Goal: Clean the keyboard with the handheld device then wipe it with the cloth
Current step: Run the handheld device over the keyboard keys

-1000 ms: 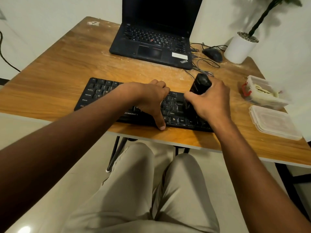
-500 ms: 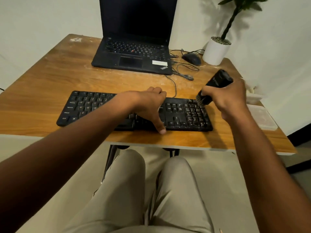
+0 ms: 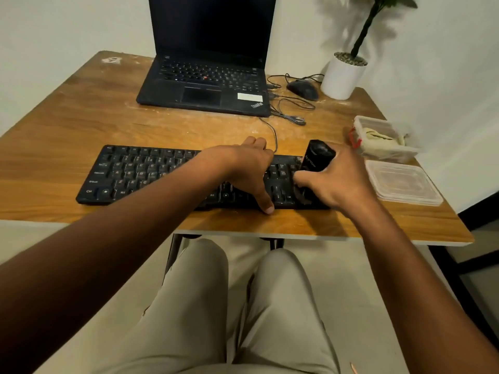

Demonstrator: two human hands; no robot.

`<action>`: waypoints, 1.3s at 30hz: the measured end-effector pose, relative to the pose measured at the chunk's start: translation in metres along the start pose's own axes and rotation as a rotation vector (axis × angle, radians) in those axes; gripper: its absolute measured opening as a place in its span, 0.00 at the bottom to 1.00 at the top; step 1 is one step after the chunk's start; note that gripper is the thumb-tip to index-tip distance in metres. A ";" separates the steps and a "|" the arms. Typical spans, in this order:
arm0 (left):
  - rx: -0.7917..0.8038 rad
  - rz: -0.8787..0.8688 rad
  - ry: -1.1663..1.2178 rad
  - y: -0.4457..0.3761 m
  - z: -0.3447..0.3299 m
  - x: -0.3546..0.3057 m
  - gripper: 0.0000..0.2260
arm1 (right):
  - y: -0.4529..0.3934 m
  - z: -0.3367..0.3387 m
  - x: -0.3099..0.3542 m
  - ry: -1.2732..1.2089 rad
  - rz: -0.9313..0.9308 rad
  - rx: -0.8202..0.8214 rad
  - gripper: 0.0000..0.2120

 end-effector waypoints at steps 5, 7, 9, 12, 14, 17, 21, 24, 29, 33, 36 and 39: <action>0.004 0.007 0.017 0.001 0.000 0.000 0.56 | -0.025 0.013 0.010 -0.026 -0.027 -0.128 0.14; 0.006 0.012 0.023 0.001 0.000 0.001 0.56 | -0.034 0.007 0.017 -0.060 -0.007 -0.199 0.12; 0.009 0.009 0.026 0.001 -0.001 0.001 0.57 | -0.037 -0.002 0.017 -0.093 0.015 -0.221 0.12; 0.009 0.005 0.025 -0.001 -0.003 0.002 0.56 | -0.026 -0.010 0.014 -0.078 0.028 -0.175 0.12; 0.006 -0.001 0.016 -0.003 -0.004 0.001 0.56 | -0.011 -0.007 0.009 -0.039 0.022 -0.143 0.13; 0.003 -0.017 0.002 -0.004 -0.005 0.002 0.56 | 0.009 0.000 0.004 0.028 -0.024 -0.036 0.12; 0.000 -0.023 0.002 -0.003 -0.004 0.001 0.56 | -0.004 0.016 0.007 -0.034 -0.055 -0.067 0.11; 0.005 -0.015 0.009 -0.003 -0.003 0.001 0.56 | -0.024 0.013 0.015 -0.061 -0.028 -0.191 0.12; 0.001 -0.015 0.011 -0.003 -0.004 0.001 0.56 | -0.027 -0.002 0.007 -0.108 -0.042 -0.156 0.11; 0.005 -0.022 0.007 -0.004 -0.006 0.002 0.57 | 0.005 0.007 -0.007 -0.089 -0.066 -0.067 0.12; 0.010 -0.018 0.006 -0.004 -0.006 0.001 0.57 | 0.012 0.011 -0.012 -0.089 -0.108 0.029 0.13; 0.011 -0.015 0.010 -0.003 -0.004 0.001 0.57 | -0.006 0.019 -0.010 -0.136 -0.123 -0.058 0.12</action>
Point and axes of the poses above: each hand's wrist, its own y-axis away from the middle knuckle, its own z-axis out of the back of the hand, x = y × z, the point moved 10 cm from there along -y, towards the middle knuckle, and after that the axes turned 6 degrees about -x, right-handed, at the moved point
